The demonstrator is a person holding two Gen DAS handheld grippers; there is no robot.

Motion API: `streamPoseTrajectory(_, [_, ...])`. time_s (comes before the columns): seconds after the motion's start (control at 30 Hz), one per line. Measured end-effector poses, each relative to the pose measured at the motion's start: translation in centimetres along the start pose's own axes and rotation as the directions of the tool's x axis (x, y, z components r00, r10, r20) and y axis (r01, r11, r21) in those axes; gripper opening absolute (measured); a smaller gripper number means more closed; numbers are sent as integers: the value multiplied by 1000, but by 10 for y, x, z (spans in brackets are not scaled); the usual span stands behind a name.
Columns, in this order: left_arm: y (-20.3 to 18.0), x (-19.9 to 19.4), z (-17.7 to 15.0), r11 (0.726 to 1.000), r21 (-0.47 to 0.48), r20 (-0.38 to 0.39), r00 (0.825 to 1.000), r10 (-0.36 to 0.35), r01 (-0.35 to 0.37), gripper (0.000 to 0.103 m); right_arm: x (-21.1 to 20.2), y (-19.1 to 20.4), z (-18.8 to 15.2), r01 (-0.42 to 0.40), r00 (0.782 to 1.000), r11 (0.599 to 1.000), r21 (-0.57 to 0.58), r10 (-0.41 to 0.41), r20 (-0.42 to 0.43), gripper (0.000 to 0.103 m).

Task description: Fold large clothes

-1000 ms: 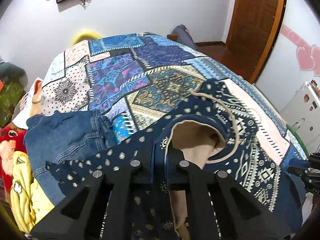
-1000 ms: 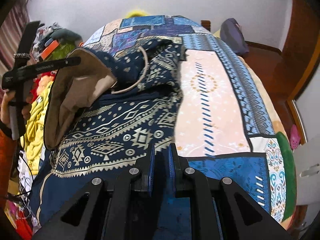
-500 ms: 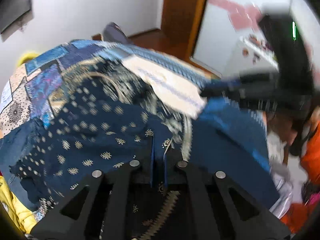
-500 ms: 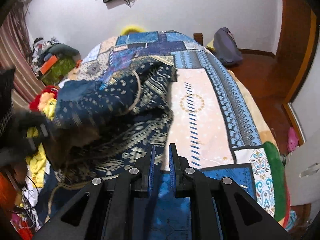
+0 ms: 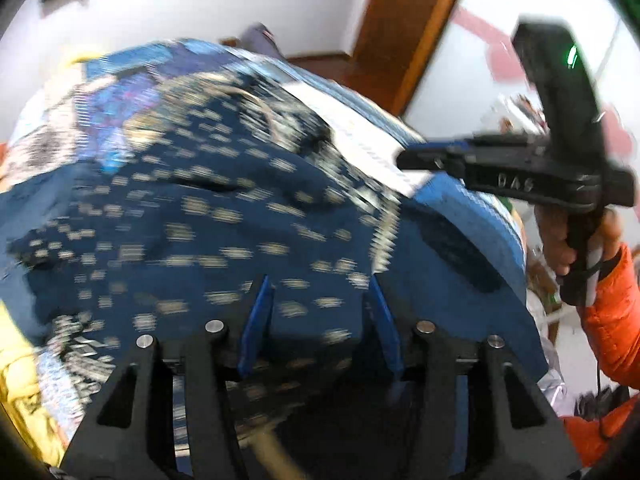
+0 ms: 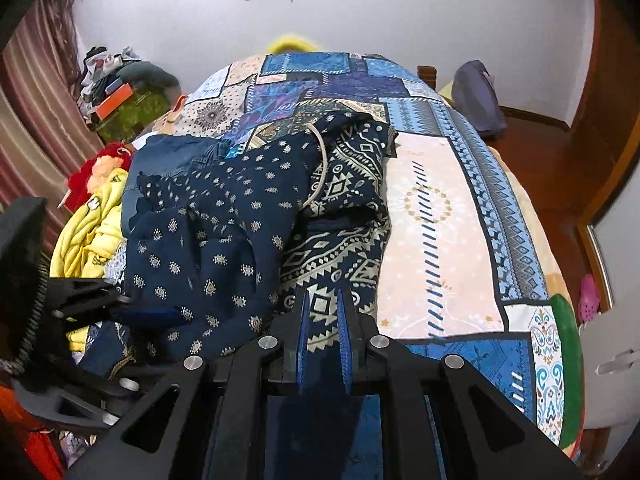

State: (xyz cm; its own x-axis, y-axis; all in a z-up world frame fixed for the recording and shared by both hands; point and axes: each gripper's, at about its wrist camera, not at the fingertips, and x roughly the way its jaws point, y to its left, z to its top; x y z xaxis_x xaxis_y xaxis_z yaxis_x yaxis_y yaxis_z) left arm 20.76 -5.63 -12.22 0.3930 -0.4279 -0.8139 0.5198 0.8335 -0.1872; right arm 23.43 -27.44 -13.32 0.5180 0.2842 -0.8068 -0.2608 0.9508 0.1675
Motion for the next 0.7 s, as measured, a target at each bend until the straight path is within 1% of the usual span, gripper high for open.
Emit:
streamPoseTrajectory(0.07, [22,-24,-1,997,-48,62,996,68,-65,59,2,0,6,5,1000,1000,-3,-5,5,10])
streamPoseTrajectory(0.13, [54,-44,-3,983,-113,113,982,154,-141,63,5,0,13,9,1000,1000,-3,-9,11,10])
streamPoseTrajectory(0.17, [72,-50,-4,973,-151,120,974,190,-172,63,8,-1,20,14,1000,1000,-5,-14,13,10])
streamPoseTrajectory(0.2, [92,-56,-7,960,-197,119,967,224,-198,63,12,-1,26,20,1000,1000,-7,-20,15,10])
streamPoseTrajectory(0.27, [134,-63,-13,925,-298,102,955,278,-237,63,18,-1,38,29,999,1000,-11,-29,19,10])
streamPoseTrajectory(0.33, [176,-67,-25,880,-390,71,944,323,-271,63,31,-1,57,48,999,999,-24,-47,24,10])
streamPoseTrajectory(0.37, [187,-67,-29,866,-411,60,940,337,-284,63,37,0,65,57,998,998,-31,-56,24,10])
streamPoseTrajectory(0.4, [205,-66,-36,843,-440,39,932,361,-308,63,45,1,74,69,997,997,-37,-68,20,10])
streamPoseTrajectory(0.43, [218,-63,-39,827,-460,22,927,375,-324,63,51,2,80,74,997,996,-42,-74,15,10])
streamPoseTrajectory(0.47, [227,-60,-44,817,-473,12,925,381,-330,63,62,3,91,79,997,995,-54,-78,10,10])
streamPoseTrajectory(0.53, [251,-51,-53,791,-513,-18,926,378,-333,63,78,4,102,93,996,993,-70,-94,-1,10])
streamPoseTrajectory(0.6, [267,-40,-61,778,-544,-33,935,353,-313,63,105,4,113,134,990,985,-104,-138,-28,10])
streamPoseTrajectory(0.67, [283,-28,-66,767,-570,-52,945,323,-294,63,127,3,114,179,980,973,-146,-190,-63,10])
streamPoseTrajectory(0.7, [290,-21,-68,765,-580,-54,950,307,-280,63,144,2,112,229,965,955,-188,-248,-84,10])
